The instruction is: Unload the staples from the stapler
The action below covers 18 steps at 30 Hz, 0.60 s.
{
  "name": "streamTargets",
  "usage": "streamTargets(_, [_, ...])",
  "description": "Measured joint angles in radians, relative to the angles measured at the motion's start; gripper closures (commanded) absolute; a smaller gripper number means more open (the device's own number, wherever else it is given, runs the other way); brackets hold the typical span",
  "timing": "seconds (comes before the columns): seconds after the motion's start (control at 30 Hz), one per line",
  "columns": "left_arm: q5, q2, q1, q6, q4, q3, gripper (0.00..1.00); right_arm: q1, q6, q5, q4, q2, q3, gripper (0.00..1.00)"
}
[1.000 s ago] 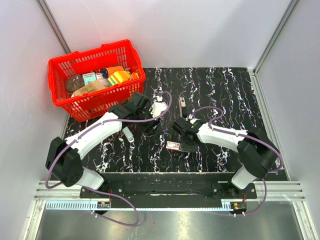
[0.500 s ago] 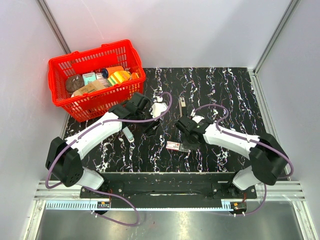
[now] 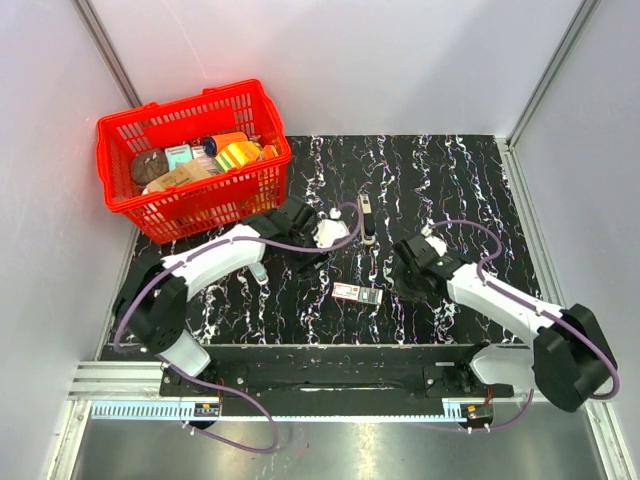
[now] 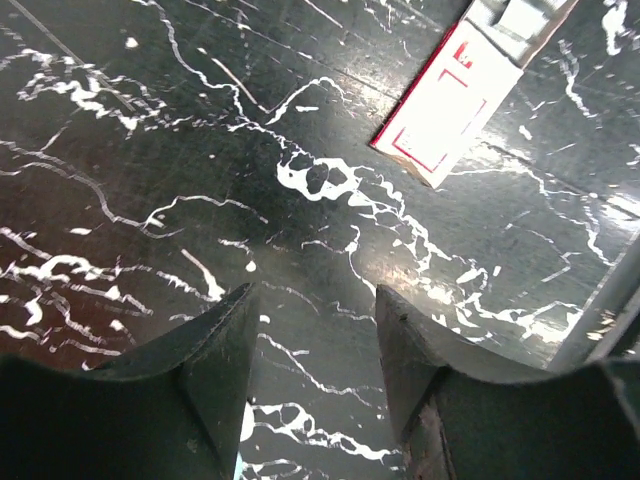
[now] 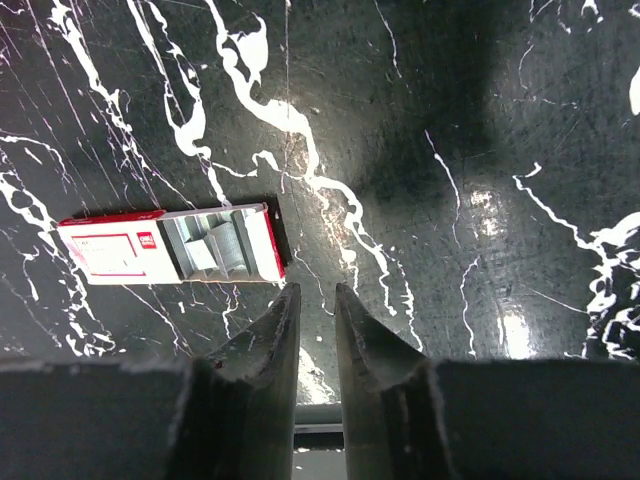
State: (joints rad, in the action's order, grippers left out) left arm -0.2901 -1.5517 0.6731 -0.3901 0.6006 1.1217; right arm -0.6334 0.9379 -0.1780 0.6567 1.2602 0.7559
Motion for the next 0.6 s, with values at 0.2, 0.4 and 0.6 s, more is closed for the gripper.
streamTargets(0.2, [0.057, -0.141, 0.053, -0.04, -0.075, -0.014, 0.49, 0.059, 0.001, 0.118, -0.13, -0.023, -0.102, 0.76])
streamTargets(0.4, [0.106, -0.211, 0.1, -0.056, -0.138, -0.034, 0.5, 0.087, 0.001, 0.212, -0.246, 0.038, -0.146, 0.77])
streamTargets(0.6, [0.139, -0.225, 0.141, -0.058, -0.165, -0.036, 0.5, 0.111, 0.005, 0.274, -0.322, 0.053, -0.198, 0.78])
